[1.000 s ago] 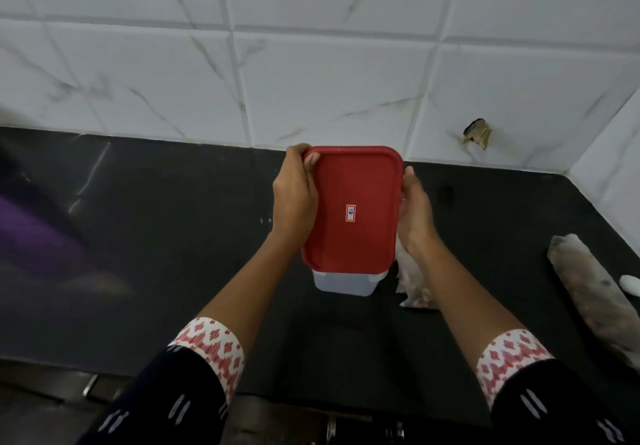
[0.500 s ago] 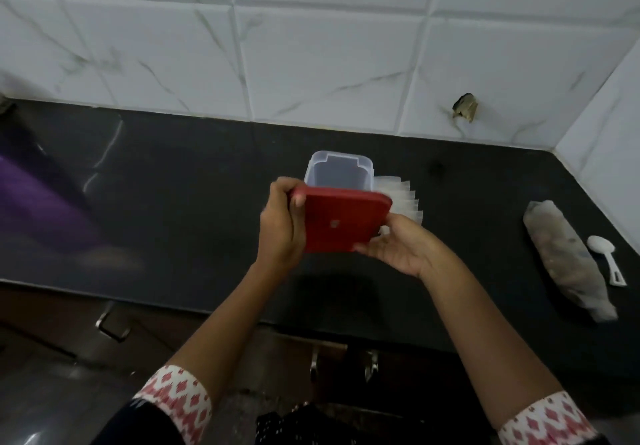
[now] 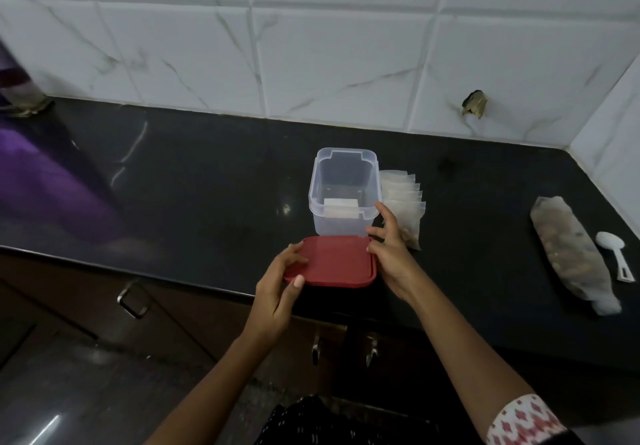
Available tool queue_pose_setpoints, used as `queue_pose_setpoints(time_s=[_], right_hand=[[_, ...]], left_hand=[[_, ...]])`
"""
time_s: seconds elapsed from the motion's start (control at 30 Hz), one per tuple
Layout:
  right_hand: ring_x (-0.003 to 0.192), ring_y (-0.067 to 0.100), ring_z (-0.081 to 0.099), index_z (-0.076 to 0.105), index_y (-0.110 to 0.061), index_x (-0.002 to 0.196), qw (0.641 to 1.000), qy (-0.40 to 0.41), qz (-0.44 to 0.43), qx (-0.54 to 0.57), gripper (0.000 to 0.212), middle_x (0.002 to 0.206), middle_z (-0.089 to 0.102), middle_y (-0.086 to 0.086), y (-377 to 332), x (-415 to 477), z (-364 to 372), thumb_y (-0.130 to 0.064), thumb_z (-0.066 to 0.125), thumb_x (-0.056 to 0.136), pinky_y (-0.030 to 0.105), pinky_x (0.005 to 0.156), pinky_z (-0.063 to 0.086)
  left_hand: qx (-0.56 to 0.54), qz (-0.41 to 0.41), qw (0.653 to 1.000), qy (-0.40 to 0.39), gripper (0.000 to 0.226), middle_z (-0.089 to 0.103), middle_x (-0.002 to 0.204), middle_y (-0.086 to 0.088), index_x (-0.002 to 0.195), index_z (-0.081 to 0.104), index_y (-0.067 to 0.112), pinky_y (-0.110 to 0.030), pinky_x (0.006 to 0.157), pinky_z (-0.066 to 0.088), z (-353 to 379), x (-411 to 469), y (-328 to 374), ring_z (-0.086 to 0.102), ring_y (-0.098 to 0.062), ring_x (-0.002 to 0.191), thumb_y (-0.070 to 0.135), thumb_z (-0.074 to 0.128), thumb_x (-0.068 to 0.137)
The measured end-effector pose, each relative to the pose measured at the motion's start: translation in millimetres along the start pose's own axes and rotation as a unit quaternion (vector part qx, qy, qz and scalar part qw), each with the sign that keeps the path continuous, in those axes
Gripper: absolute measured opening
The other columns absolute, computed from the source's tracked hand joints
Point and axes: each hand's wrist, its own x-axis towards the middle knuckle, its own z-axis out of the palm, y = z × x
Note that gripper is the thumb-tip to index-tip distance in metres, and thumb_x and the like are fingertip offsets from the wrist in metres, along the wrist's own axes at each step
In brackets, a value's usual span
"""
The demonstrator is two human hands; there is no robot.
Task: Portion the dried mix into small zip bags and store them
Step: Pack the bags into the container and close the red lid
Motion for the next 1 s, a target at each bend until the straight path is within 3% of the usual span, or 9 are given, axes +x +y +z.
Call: queue_pose_setpoints(time_s=[0.13, 0.27, 0.4, 0.57, 0.63, 0.73, 0.83, 0.9, 1.0], right_hand=[[0.113, 0.014, 0.045, 0.018, -0.035, 0.142, 0.998, 0.013, -0.004, -0.061, 0.068, 0.135, 0.033, 0.007, 20, 2, 2, 0.002, 0.044, 0.091, 0.035, 0.092, 0.049], [0.111, 0.007, 0.029, 0.023, -0.019, 0.144, 0.985, 0.024, 0.01, -0.173, 0.056, 0.145, 0.013, 0.005, 32, -2, 8, 0.001, 0.036, 0.093, 0.022, 0.096, 0.033], [0.125, 0.014, 0.029, 0.021, -0.007, 0.145, 0.961, 0.037, -0.033, -0.274, 0.056, 0.143, 0.012, 0.009, 41, -2, 22, 0.005, 0.036, 0.092, 0.019, 0.108, 0.023], [0.131, 0.028, 0.022, 0.024, -0.008, 0.144, 0.932, 0.069, -0.055, -0.352, 0.058, 0.147, 0.014, 0.009, 48, 1, 32, 0.006, 0.035, 0.089, 0.031, 0.112, 0.02], [0.129, 0.029, 0.023, 0.024, -0.01, 0.144, 0.921, 0.088, -0.053, -0.377, 0.06, 0.146, 0.017, 0.008, 50, 2, 33, 0.006, 0.036, 0.088, 0.033, 0.111, 0.023], [0.126, 0.028, 0.025, 0.026, -0.012, 0.144, 0.906, 0.112, -0.051, -0.405, 0.061, 0.143, 0.024, 0.008, 53, 5, 32, 0.004, 0.038, 0.087, 0.034, 0.108, 0.027], [0.125, 0.026, 0.027, 0.032, -0.013, 0.141, 0.904, 0.123, -0.074, -0.402, 0.057, 0.139, 0.032, 0.007, 52, 2, 26, 0.002, 0.041, 0.087, 0.031, 0.106, 0.027], [0.123, 0.025, 0.03, 0.042, -0.012, 0.135, 0.895, 0.142, -0.116, -0.406, 0.051, 0.134, 0.04, 0.008, 48, 0, 18, 0.002, 0.044, 0.085, 0.033, 0.107, 0.027], [0.126, 0.027, 0.033, 0.053, -0.013, 0.124, 0.865, 0.174, -0.156, -0.444, 0.043, 0.129, 0.048, 0.007, 39, 0, 0, 0.0, 0.045, 0.083, 0.041, 0.105, 0.028]], left_hand=[[0.055, -0.013, 0.997, -0.058, 0.035, 0.038, 0.146, 0.011, 0.119, 0.049, 0.032, -0.018, 0.107, 0.032, -2, -14, -13, 0.027, -0.006, 0.141, 0.042, 0.044, 0.086], [0.141, -0.044, 0.98, -0.134, 0.059, 0.016, 0.154, 0.011, 0.134, 0.042, 0.022, -0.029, 0.115, 0.022, 3, -19, -20, 0.008, -0.004, 0.145, 0.051, 0.043, 0.083], [0.271, -0.091, 0.942, -0.176, 0.084, -0.005, 0.156, 0.009, 0.148, 0.018, 0.017, -0.022, 0.115, 0.006, 16, -19, -18, -0.017, -0.004, 0.142, 0.066, 0.018, 0.079], [0.458, -0.1, 0.862, -0.193, 0.09, 0.0, 0.159, -0.005, 0.15, 0.009, 0.012, -0.043, 0.11, -0.021, 31, -13, -9, -0.012, -0.022, 0.146, 0.063, -0.011, 0.079], [0.482, -0.102, 0.848, -0.195, 0.092, 0.012, 0.157, -0.013, 0.148, 0.017, 0.007, -0.043, 0.113, -0.012, 35, -9, -9, 0.002, -0.029, 0.146, 0.063, -0.016, 0.084], [0.497, -0.088, 0.844, -0.179, 0.08, 0.045, 0.14, -0.021, 0.133, 0.047, -0.002, -0.046, 0.116, 0.014, 40, -3, -12, 0.038, -0.033, 0.134, 0.053, 0.002, 0.096], [0.469, -0.052, 0.861, -0.188, 0.067, 0.049, 0.137, -0.02, 0.131, 0.05, -0.002, -0.042, 0.112, 0.019, 47, 7, -9, 0.043, -0.031, 0.131, 0.046, 0.018, 0.097], [0.456, -0.016, 0.868, -0.195, 0.059, 0.052, 0.136, -0.018, 0.129, 0.052, 0.0, -0.039, 0.112, 0.03, 54, 16, -3, 0.047, -0.028, 0.129, 0.04, 0.03, 0.092], [0.418, 0.013, 0.881, -0.223, 0.057, 0.045, 0.141, -0.017, 0.135, 0.045, 0.0, -0.038, 0.108, 0.033, 66, 35, 8, 0.041, -0.027, 0.133, 0.031, 0.03, 0.089]])
